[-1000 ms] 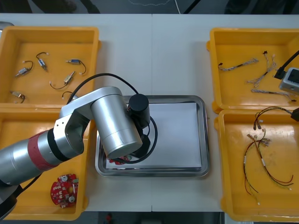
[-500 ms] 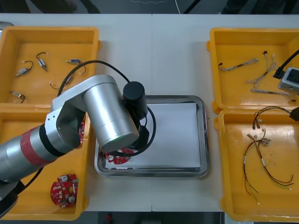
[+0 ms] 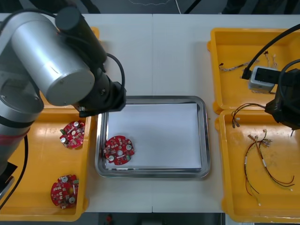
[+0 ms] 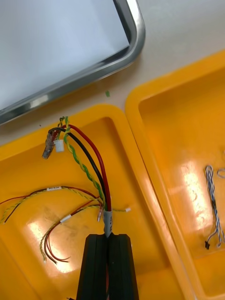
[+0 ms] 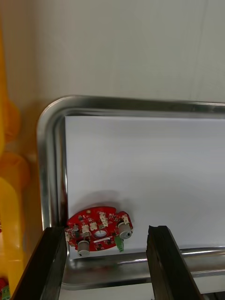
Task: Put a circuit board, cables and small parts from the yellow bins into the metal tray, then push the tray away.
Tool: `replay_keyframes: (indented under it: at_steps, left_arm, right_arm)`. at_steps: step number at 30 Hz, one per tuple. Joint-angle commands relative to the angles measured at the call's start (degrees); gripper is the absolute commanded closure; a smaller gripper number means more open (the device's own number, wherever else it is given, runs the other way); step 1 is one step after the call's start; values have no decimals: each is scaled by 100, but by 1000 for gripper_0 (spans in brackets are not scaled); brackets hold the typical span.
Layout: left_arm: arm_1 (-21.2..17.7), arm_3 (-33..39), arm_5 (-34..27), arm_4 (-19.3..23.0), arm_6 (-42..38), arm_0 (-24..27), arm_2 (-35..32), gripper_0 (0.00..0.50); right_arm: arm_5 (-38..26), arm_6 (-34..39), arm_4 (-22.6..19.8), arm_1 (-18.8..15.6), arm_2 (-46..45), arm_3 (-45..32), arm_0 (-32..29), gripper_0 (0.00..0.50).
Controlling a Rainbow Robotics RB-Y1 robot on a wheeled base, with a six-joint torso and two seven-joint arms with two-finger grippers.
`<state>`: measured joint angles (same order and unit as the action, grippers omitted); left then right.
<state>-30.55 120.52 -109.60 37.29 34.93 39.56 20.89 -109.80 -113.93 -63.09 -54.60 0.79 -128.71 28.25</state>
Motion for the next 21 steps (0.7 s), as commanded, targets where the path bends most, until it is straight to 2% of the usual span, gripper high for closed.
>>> replay_keyframes:
  at_steps: [1,7,12,21]
  left_arm:
    - [-575,103,-40,235,-214,201,-604,0]
    - [-970,-398,-40,208,-135,201,-1052,0]
    - [-1234,-846,-40,-38,49,201,-1307,0]
    - [-1331,-1708,-40,-530,884,228,-1711,0]
  right_arm:
    - [-20,240,51,125,747,-164,779,500]
    - [-20,292,394,582,1476,-164,1420,500]
    - [-20,345,851,1022,2206,-155,1912,500]
    - [-20,389,1396,1654,3234,-49,2352,500]
